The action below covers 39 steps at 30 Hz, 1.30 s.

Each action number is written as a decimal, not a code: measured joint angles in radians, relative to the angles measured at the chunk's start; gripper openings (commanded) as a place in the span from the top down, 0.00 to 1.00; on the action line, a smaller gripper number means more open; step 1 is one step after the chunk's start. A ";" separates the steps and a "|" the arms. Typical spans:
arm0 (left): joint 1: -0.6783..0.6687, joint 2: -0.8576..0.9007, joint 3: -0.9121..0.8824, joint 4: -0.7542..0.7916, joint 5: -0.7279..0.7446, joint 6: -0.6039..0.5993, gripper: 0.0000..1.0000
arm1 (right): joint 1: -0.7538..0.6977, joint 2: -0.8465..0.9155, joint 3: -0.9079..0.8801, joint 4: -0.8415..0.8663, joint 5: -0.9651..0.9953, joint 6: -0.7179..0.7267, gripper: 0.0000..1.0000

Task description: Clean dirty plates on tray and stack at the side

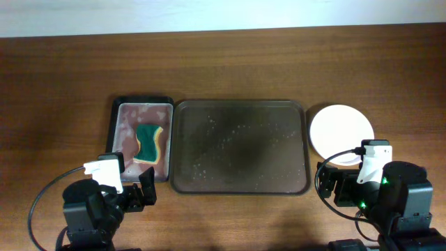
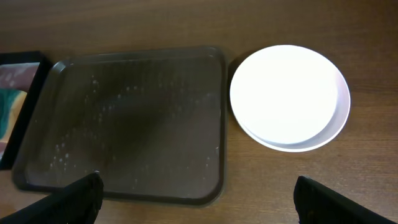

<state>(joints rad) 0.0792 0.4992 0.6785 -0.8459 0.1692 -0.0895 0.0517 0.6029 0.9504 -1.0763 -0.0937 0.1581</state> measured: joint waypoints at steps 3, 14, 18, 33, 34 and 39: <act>0.000 0.000 0.000 -0.002 0.000 0.000 0.01 | 0.000 0.000 0.000 0.000 0.000 0.000 0.01; 0.000 0.000 -0.004 -0.004 0.000 0.000 0.01 | 0.001 -0.426 -0.262 0.372 0.056 -0.110 0.01; 0.000 0.000 -0.007 -0.005 0.000 0.000 0.00 | 0.001 -0.581 -0.573 0.793 0.051 -0.114 0.01; 0.000 0.000 -0.008 -0.005 0.000 0.000 0.01 | 0.000 -0.593 -0.939 1.004 0.048 -0.194 0.01; 0.000 0.000 -0.008 -0.005 0.000 0.000 0.01 | 0.000 -0.593 -0.939 1.004 0.048 -0.196 0.01; 0.000 0.000 -0.008 -0.005 0.000 0.001 0.01 | 0.000 -0.593 -0.939 1.004 0.048 -0.196 0.01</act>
<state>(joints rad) 0.0792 0.4992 0.6704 -0.8513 0.1688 -0.0887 0.0521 0.0101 0.0116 -0.0719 -0.0452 -0.0383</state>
